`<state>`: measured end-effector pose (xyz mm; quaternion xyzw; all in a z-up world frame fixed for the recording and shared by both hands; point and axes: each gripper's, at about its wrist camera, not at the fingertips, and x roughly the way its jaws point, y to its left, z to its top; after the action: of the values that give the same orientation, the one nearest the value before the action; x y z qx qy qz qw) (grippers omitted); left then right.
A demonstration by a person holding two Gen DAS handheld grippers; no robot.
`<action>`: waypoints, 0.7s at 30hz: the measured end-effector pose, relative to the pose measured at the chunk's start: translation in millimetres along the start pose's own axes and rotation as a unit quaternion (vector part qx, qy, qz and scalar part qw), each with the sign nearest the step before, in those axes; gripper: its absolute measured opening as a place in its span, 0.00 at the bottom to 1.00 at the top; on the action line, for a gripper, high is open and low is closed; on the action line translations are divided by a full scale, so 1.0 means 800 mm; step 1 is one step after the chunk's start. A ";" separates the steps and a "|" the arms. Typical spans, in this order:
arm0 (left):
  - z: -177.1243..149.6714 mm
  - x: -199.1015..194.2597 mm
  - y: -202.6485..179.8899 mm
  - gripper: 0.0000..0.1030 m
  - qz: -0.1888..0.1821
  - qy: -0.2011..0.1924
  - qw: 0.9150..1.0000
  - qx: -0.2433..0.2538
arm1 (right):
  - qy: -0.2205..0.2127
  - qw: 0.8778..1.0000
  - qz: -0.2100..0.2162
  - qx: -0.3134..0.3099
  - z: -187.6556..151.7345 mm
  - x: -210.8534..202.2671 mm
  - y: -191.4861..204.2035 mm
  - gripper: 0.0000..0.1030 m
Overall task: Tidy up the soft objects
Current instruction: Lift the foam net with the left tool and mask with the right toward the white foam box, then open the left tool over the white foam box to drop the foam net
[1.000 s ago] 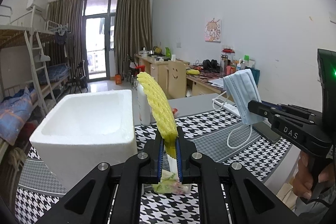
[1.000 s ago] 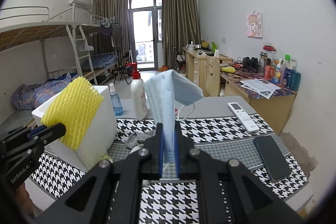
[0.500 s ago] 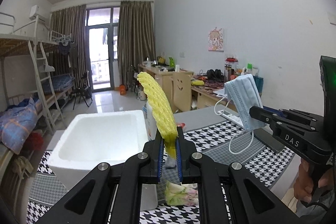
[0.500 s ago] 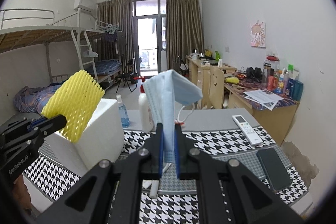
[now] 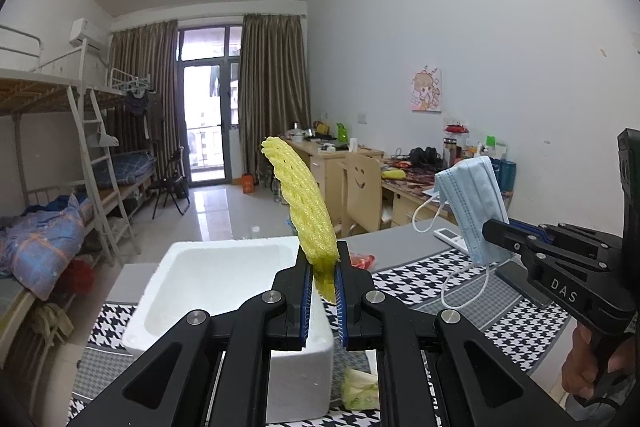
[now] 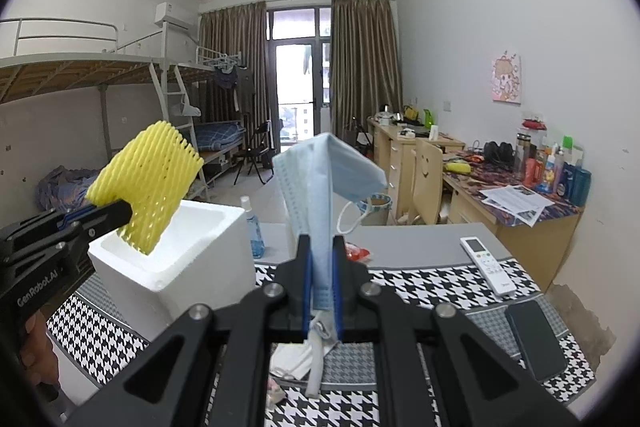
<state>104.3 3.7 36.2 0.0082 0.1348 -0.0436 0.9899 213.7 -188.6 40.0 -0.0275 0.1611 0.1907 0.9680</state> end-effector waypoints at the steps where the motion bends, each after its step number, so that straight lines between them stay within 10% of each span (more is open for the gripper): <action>1: 0.001 0.000 0.002 0.11 0.002 -0.001 1.000 0.000 | -0.001 1.000 0.003 0.001 0.000 0.001 0.000 0.11; 21: -0.001 0.016 0.036 0.11 0.071 0.011 0.997 -0.008 | -0.010 0.998 0.067 -0.006 0.014 0.026 0.038 0.11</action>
<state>119.0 31.7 32.4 0.0106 0.1454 0.0278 0.9889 223.7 -151.4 44.5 -0.0208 0.1512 0.2561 0.9545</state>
